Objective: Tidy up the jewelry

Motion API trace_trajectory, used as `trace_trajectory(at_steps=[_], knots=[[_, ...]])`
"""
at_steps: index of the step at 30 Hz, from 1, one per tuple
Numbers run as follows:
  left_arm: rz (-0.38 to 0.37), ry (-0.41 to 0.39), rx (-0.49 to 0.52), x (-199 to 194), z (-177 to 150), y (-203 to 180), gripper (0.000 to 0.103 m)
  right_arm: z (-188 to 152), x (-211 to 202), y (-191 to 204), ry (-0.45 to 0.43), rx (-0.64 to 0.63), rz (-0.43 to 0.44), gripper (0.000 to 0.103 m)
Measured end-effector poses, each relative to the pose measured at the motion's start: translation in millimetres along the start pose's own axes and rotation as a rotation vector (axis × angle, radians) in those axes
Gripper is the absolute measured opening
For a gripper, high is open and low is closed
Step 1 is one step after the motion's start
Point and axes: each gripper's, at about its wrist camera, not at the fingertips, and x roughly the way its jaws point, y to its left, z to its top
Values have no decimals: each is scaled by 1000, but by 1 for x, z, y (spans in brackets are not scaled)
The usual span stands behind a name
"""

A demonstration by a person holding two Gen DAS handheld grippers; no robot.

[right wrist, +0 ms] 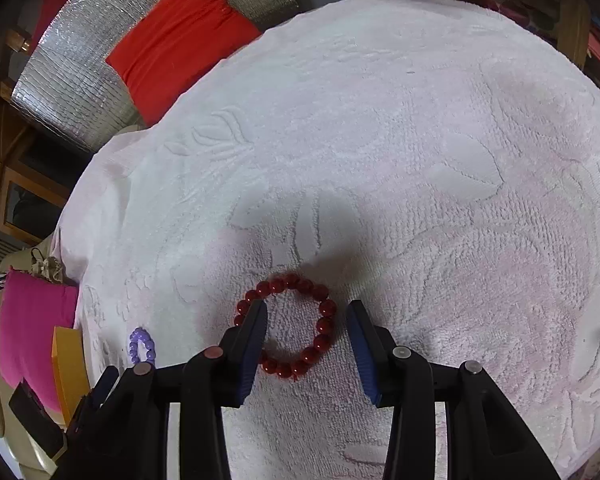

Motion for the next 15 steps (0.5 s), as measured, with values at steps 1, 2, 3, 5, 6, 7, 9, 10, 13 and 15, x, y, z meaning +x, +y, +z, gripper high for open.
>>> trace_trajectory(at_steps=[1, 2, 3, 5, 6, 7, 9, 10, 13, 15], knots=[[-7, -2, 2, 1, 1, -1, 66, -1, 0, 0, -4, -3, -3, 32], [-20, 0, 1, 4, 1, -2, 66, -1, 1, 2, -8, -7, -8, 30], [-39, 4, -6, 6, 2, -3, 66, -1, 2, 3, -9, -13, -13, 26], [-74, 7, -19, 10, 2, -2, 66, -1, 3, 4, -17, -23, -19, 23], [-85, 7, -24, 11, 3, -2, 66, -1, 3, 5, -20, -30, -21, 17], [-88, 6, -26, 11, 2, -2, 66, -1, 4, 6, -19, -38, -23, 17], [-100, 14, -38, 12, 1, 1, 59, -1, 6, 9, -18, -48, -23, 17], [-104, 17, -46, 13, 1, 2, 47, -1, 6, 10, -18, -53, -21, 17], [-92, 15, -46, 8, 0, 4, 20, -2, 5, 12, -14, -70, -5, 17], [-90, 22, -38, 6, -1, 4, 14, -4, 6, 17, -4, -84, 16, 17]])
